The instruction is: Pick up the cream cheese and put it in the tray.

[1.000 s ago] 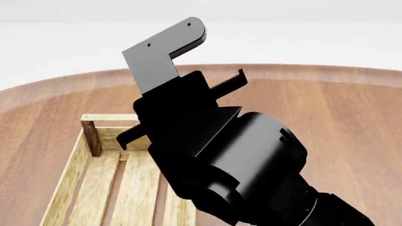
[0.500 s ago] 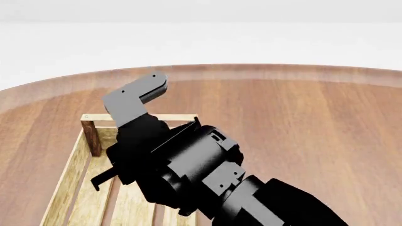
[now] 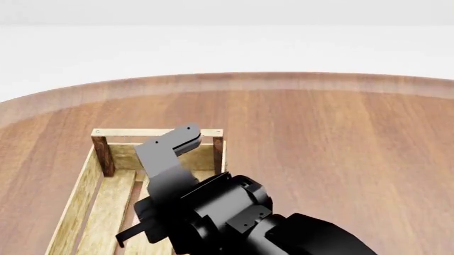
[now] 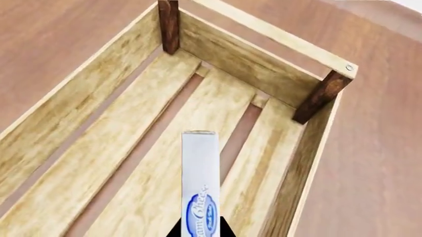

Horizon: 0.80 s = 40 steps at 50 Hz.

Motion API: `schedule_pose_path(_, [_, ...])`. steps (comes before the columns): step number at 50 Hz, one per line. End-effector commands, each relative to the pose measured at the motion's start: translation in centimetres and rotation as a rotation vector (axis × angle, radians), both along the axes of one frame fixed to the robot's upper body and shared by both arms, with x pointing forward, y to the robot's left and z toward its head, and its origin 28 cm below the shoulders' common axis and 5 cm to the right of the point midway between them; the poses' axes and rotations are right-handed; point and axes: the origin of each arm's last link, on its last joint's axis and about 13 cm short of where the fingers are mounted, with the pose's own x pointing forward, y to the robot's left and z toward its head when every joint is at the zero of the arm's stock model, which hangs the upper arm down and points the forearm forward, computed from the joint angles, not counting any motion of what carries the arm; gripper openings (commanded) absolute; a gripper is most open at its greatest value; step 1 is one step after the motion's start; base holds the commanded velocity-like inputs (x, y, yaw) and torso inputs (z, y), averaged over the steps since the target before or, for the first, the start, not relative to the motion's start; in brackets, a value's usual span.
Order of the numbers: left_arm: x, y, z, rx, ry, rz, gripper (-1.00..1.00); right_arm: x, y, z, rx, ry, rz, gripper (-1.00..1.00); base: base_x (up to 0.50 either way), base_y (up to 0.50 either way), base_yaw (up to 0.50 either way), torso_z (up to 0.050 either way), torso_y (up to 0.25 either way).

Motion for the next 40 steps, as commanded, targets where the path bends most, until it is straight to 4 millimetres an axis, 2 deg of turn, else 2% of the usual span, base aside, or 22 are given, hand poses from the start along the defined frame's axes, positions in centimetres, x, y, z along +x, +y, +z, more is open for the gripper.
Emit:
schedule_pose_path(1, [0.0,0.1,0.0,-0.002,0.002,0.000,1.00,0.0,-0.3,-1.3,0.026,0.014,0.004,-1.00,0.00,0.00,0.00,0.000,0.000])
schedule_pose_path(11, [0.1,0.0,0.0,-0.001,0.006,-0.001,1.00,-0.6,-0.2,-2.4,0.029,0.049,0.047,-1.00,0.00,0.00,0.00,0.000,0.000])
schedule_pose_path(17, [0.1,0.0,0.0,-0.001,0.006,-0.003,1.00,-0.5,-0.2,-2.3,0.051,0.061,0.056,-1.00,0.00,0.00,0.00,0.000,0.000])
schedule_pose_path(19, [0.1,0.0,0.0,0.000,0.006,-0.004,1.00,-0.6,-0.5,-2.2,0.055,0.131,0.029,-1.00,0.00,0.00,0.00,0.000,0.000])
schedule_pose_path(23, [0.0,0.0,0.0,0.000,0.002,-0.002,1.00,-0.8,-0.5,-2.1,0.045,0.162,0.024,-1.00,0.00,0.00,0.00,0.000,0.003])
schedule_pose_path(40, [-0.1,0.0,-0.1,0.001,0.001,-0.004,1.00,-0.7,-0.4,-2.2,0.079,0.154,0.018,-1.00,0.00,0.00,0.00,0.000,0.000])
